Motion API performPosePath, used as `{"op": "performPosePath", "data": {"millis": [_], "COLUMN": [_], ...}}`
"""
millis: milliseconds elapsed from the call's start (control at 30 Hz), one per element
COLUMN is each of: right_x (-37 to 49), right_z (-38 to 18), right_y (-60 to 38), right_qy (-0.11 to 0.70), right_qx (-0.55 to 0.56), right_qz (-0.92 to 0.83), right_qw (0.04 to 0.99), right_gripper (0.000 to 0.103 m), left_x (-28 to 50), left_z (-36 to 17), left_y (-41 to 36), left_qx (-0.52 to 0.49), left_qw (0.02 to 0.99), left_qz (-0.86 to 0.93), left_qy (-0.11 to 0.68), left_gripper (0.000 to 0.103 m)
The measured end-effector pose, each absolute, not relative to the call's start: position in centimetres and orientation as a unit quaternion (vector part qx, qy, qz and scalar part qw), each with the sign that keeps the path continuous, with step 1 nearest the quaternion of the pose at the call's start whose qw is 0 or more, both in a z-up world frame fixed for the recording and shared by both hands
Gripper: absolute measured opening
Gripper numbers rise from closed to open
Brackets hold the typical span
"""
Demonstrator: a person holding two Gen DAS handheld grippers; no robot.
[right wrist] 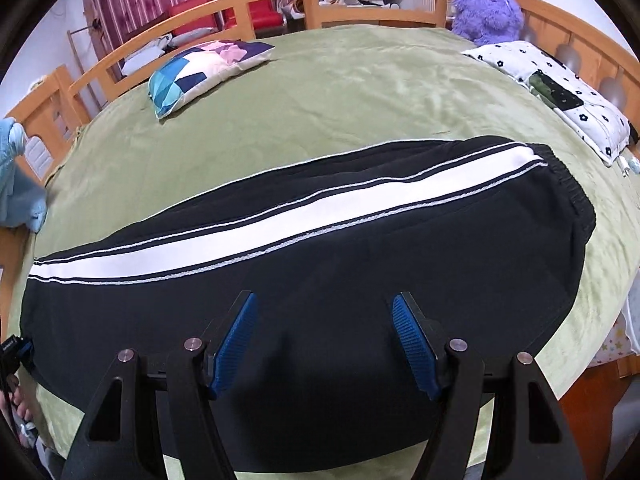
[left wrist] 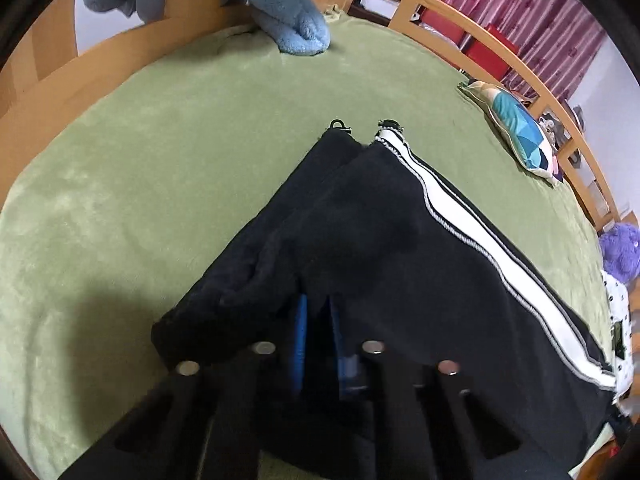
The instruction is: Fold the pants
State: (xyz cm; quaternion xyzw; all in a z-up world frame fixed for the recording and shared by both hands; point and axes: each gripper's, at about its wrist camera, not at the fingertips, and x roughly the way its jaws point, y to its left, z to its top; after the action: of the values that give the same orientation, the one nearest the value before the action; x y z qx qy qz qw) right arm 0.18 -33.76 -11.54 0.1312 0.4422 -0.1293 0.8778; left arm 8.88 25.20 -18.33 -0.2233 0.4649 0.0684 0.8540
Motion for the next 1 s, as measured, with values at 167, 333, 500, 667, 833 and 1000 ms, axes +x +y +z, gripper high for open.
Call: {"op": "performPosePath", "data": {"millis": [167,333,500,667,833,1000], "right_x": [-0.1,-0.7,-1.2,-0.8,2.1,6.3], "right_z": [-10.6,-10.3,-11.0,-11.0,-11.2,-11.5], "right_y": [-33.4,-33.2,-34.3,-35.0,-34.1,-32.3], "right_qy": [0.427,0.419,0.426,0.424,0.427,0.423], "right_qx": [0.133,0.135,0.147,0.153,0.118,0.064], "right_qz": [-0.121,-0.109,-0.108,-0.102,-0.086,-0.052], "right_qw": [0.886,0.891,0.886,0.887,0.892,0.902], "right_gripper": [0.069,0.069,0.069,0.069,0.069,0.069], "left_x": [5.8,2.0,3.3,2.9,5.6,12.4], "left_z": [-15.2,-15.1,-16.4,-12.8,-10.2,-11.0], "left_y": [26.3,26.6,25.6,23.5,22.2,21.9], "left_qx": [-0.231,-0.203,-0.177,-0.12,-0.105,-0.097], "left_qw": [0.871,0.875,0.855,0.875,0.902,0.897], "left_qz": [0.065,0.094,0.107,0.078,0.048,0.043], "left_qy": [0.428,0.429,0.476,0.463,0.415,0.43], "left_gripper": [0.005,0.005,0.019,0.041,0.063,0.063]}}
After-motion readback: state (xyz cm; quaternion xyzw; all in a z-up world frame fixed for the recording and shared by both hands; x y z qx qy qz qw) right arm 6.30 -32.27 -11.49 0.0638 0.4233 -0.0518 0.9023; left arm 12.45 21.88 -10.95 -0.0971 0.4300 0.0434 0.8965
